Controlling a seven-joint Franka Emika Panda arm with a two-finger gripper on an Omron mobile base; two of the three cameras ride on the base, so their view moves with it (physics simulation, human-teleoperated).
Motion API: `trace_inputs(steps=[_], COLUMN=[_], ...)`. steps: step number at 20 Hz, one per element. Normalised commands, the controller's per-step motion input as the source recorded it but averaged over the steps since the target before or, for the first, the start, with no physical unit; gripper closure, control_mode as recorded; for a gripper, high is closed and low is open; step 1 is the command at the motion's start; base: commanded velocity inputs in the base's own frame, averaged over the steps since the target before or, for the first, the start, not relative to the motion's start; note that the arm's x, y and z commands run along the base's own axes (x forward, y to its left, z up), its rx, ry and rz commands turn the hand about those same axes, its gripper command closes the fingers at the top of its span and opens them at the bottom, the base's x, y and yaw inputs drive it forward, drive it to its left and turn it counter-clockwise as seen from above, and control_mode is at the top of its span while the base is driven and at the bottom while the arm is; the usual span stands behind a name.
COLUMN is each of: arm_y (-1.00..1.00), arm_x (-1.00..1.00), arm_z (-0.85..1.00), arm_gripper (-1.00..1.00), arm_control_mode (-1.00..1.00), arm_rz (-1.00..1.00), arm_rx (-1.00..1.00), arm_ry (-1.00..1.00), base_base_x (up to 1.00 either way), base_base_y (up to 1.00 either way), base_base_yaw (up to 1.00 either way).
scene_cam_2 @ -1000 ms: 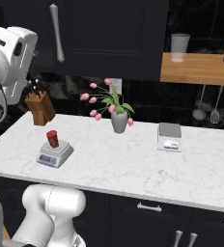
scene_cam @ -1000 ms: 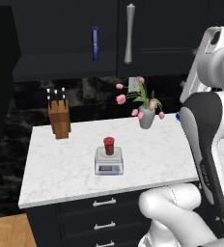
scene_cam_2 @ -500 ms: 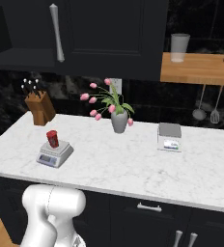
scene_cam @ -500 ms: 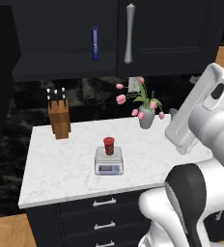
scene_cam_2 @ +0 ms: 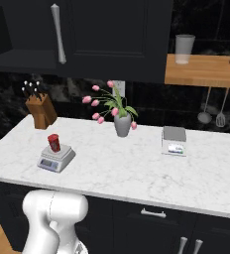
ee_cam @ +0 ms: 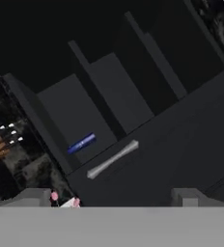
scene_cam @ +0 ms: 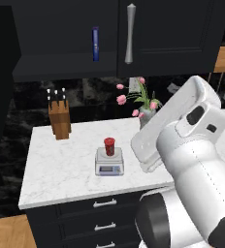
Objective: Pick the yogurt and place it on the digital scale for weighing, and close the cabinet.
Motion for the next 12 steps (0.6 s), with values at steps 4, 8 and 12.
trace_inputs(steps=[4,8,12], arm_y=[1.0,1.0,1.0], arm_x=[-0.28,-0.3,-0.37], arm_z=[-0.32,-0.03,0.0], arm_gripper=[-1.0,-1.0,-1.0], arm_control_mode=[-1.0,-1.0,-1.0], arm_rz=[0.0,0.0,0.0], arm_rx=[0.03,0.01,0.0], arm_ry=[-0.31,-0.14,-0.04], base_base_x=[0.0,0.0,0.0], base_base_y=[0.0,0.0,0.0], base_base_yaw=[0.0,0.0,0.0])
